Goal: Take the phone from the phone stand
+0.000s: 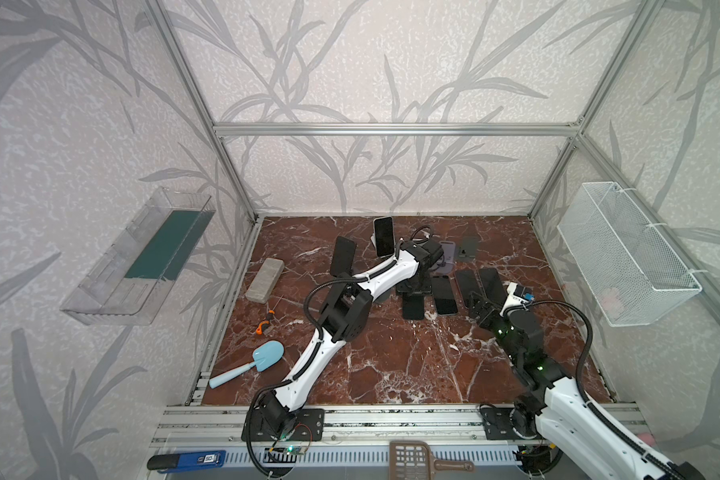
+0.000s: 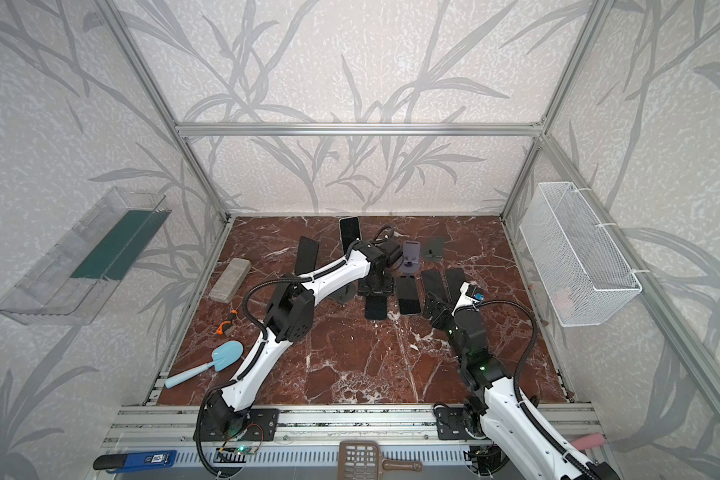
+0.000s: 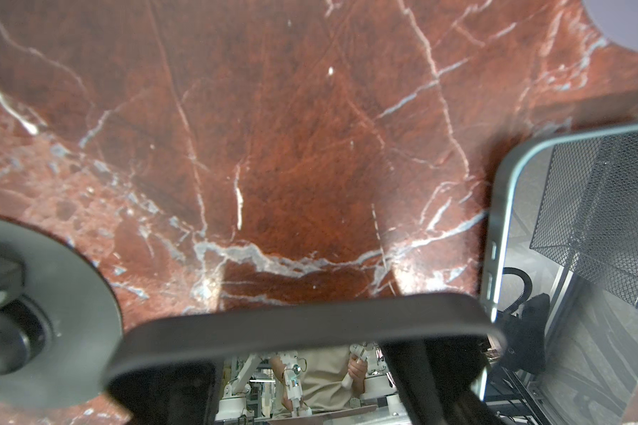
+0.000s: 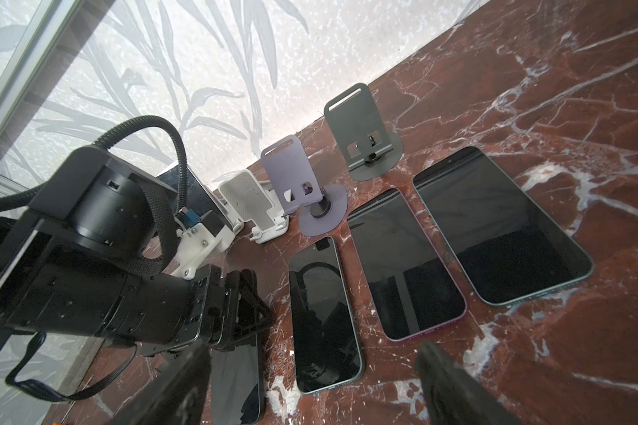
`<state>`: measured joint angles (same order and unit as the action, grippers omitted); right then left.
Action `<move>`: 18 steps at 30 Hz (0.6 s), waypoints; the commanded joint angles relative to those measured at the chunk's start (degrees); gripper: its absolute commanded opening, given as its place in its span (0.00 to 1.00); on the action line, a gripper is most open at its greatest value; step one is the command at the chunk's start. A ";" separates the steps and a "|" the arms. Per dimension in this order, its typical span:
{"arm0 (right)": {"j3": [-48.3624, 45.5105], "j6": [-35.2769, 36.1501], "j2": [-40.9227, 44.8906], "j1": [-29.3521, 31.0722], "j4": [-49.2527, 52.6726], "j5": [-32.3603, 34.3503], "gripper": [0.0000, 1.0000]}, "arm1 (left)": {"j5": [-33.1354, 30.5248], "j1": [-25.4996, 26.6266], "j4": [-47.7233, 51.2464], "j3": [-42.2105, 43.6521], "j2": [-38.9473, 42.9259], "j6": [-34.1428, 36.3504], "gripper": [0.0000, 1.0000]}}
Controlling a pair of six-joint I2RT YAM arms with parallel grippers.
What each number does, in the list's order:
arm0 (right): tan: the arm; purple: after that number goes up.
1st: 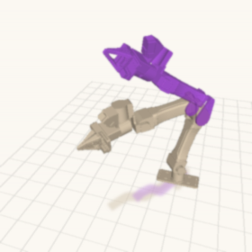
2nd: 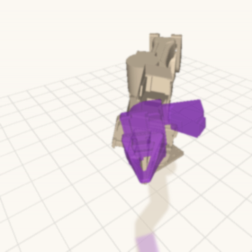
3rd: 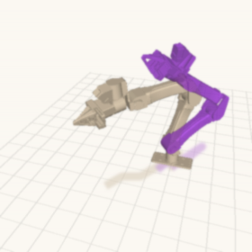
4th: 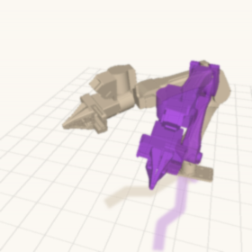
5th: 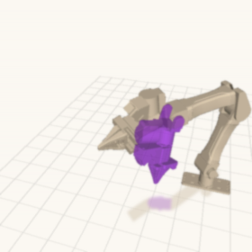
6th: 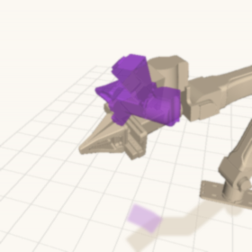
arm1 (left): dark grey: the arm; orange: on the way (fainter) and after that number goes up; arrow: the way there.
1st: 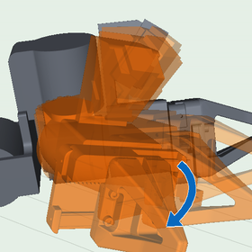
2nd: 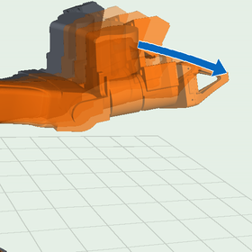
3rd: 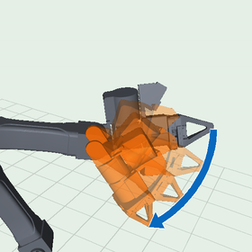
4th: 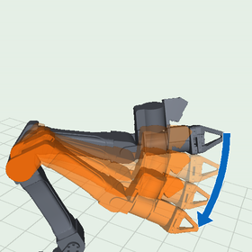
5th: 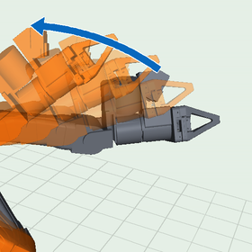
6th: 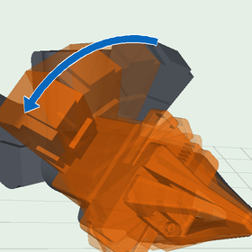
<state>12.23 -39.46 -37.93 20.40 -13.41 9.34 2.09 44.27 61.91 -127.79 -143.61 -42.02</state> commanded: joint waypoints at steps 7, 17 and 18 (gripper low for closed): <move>0.90 -0.05 0.12 0.25 -0.21 -0.55 0.87 | -0.02 0.88 5.50 3.69 -8.06 -1.78 0.52; 1.10 0.33 -0.49 0.25 -0.71 -1.95 0.89 | 0.26 0.91 5.60 3.90 -9.03 -2.71 0.55; 1.20 0.48 -0.55 0.25 -0.65 -2.04 0.89 | 0.29 0.91 5.56 3.95 -9.05 -2.63 0.56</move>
<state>12.23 -39.38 -38.33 20.43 -13.41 7.99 0.89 44.75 62.26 -128.18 -144.09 -42.48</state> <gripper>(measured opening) 0.893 0.712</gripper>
